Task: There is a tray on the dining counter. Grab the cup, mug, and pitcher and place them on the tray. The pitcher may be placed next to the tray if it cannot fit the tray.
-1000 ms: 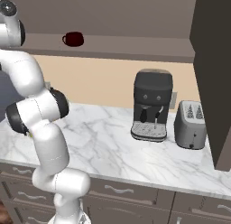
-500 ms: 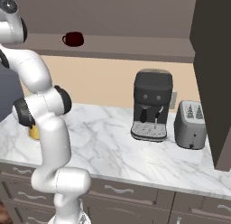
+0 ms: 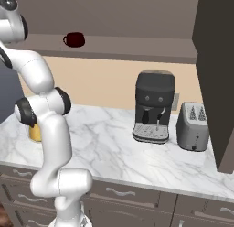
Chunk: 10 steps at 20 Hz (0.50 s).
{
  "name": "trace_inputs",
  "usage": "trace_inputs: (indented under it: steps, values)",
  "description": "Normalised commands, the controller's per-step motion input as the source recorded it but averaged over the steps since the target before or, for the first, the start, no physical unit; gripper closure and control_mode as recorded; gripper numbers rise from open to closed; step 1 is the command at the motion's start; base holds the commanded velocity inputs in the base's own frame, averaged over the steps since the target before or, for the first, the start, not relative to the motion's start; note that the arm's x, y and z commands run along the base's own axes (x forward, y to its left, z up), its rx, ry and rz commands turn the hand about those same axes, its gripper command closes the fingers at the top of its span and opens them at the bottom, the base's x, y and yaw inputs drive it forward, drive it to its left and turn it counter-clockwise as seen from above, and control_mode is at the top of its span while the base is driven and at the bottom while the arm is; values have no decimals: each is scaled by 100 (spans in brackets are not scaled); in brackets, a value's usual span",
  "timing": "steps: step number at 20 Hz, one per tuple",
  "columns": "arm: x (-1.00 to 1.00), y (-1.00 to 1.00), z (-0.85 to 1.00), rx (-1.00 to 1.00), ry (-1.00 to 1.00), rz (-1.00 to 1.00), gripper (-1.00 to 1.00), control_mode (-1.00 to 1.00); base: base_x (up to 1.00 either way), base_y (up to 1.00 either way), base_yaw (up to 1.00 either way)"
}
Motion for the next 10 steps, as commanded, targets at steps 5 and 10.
trace_inputs:
  steps: [5,10]
  values:
    - [0,11,-2,0,6,0,-100,-100,0,0,0]
    - [0,3,-7,0,5,0,-100,-100,0,0,0]
